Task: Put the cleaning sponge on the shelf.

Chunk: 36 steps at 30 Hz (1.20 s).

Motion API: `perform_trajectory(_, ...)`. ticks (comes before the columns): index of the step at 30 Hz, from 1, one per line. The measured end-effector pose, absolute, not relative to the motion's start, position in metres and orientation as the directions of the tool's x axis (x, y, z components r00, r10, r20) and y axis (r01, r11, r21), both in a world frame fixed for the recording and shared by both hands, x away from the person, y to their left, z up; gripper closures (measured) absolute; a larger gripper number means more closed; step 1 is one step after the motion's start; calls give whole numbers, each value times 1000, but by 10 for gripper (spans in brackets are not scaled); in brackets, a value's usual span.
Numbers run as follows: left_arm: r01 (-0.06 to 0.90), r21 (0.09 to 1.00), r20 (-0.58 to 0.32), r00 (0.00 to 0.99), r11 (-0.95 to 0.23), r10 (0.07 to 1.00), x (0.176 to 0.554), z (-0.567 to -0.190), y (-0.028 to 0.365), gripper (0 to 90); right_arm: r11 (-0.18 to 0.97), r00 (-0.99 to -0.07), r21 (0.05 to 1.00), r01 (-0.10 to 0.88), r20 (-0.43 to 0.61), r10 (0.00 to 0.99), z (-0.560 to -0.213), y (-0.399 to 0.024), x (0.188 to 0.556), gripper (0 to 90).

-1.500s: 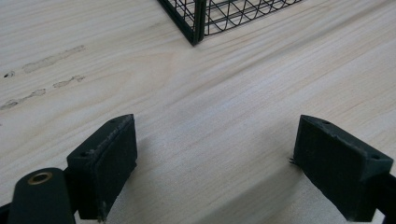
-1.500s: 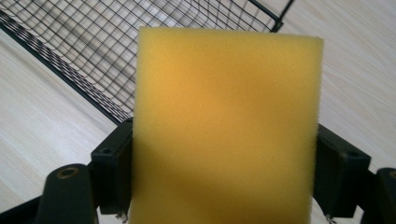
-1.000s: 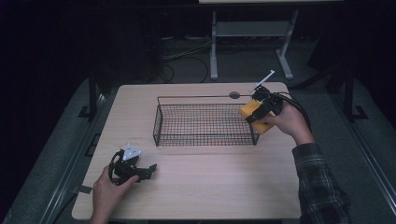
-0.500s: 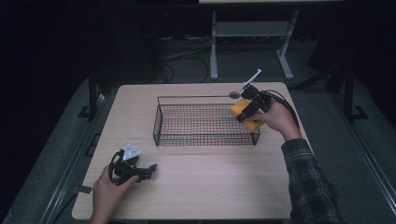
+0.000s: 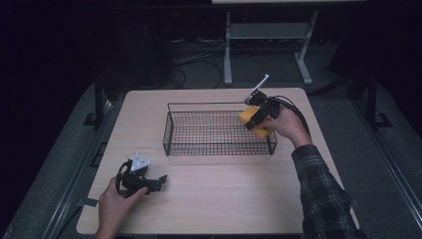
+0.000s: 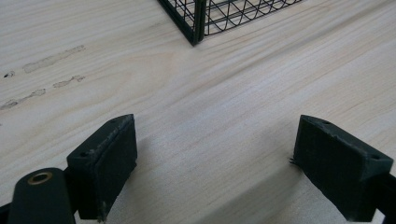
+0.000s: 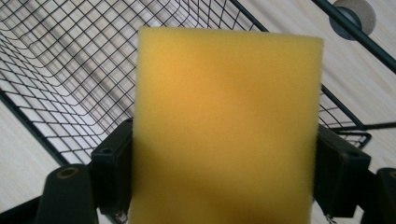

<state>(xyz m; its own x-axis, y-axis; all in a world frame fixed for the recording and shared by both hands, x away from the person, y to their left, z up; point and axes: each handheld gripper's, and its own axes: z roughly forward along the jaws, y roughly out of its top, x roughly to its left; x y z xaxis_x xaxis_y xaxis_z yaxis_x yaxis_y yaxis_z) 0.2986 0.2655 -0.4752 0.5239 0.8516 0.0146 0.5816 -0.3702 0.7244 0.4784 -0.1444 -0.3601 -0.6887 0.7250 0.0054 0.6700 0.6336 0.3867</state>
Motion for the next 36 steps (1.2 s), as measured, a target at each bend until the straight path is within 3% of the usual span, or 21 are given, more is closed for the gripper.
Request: perform_trajectory(36,582,724,14,524,-370,852,299,-475,265,126,614,-659,339,713,24,752,-408,-129,492,220)
